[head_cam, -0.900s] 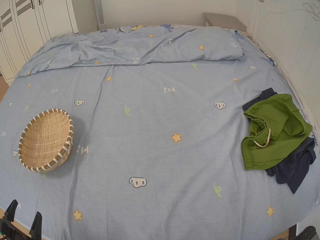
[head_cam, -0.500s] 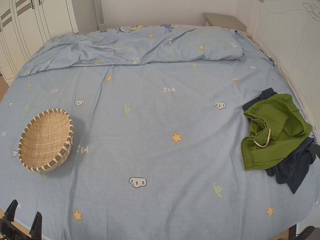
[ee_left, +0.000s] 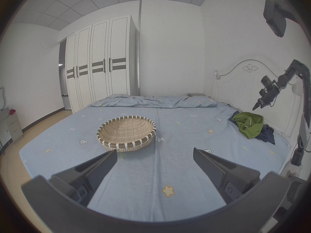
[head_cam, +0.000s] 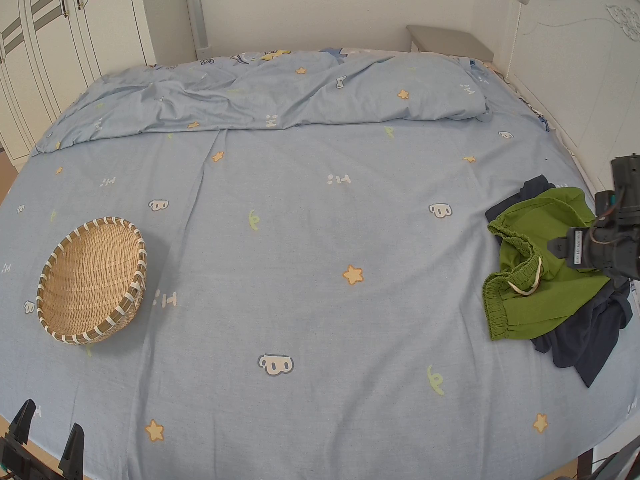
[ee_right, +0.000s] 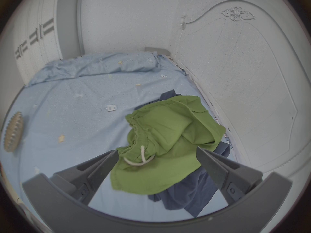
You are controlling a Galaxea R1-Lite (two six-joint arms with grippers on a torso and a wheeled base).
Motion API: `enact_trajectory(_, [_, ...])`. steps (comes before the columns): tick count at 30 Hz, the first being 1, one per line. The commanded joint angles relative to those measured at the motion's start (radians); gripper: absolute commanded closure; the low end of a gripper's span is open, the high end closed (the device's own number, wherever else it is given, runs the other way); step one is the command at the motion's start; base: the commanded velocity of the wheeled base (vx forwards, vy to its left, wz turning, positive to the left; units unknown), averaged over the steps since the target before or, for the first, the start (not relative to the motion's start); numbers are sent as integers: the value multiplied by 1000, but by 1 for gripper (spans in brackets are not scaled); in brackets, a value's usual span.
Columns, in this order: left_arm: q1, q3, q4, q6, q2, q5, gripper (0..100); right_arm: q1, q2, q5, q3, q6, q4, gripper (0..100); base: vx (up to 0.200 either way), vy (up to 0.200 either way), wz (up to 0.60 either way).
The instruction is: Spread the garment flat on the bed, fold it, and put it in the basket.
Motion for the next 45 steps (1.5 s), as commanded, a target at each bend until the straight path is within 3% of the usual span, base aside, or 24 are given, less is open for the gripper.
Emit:
enact_trajectory(1, [0,18,0,-1,-16,1,0,52,255,-113,-105,39,-48,0,0,0,0])
enact_trajectory(11, [0,18,0,-1,-16,1,0,40,273,-157,-135,51,-34,0,0,0,0])
enact_trajectory(39, [0,18,0,-1,-16,1,0,14,424,-194,-197,51,-35,0,0,0,0])
enact_trajectory(40, [0,18,0,-1,-16,1,0,14,427,-193,-201,51,-34,100,0,0,0])
enact_trajectory(45, [0,18,0,-1,-16,1,0,18,441,-193,-209,51,-31,100,0,0,0])
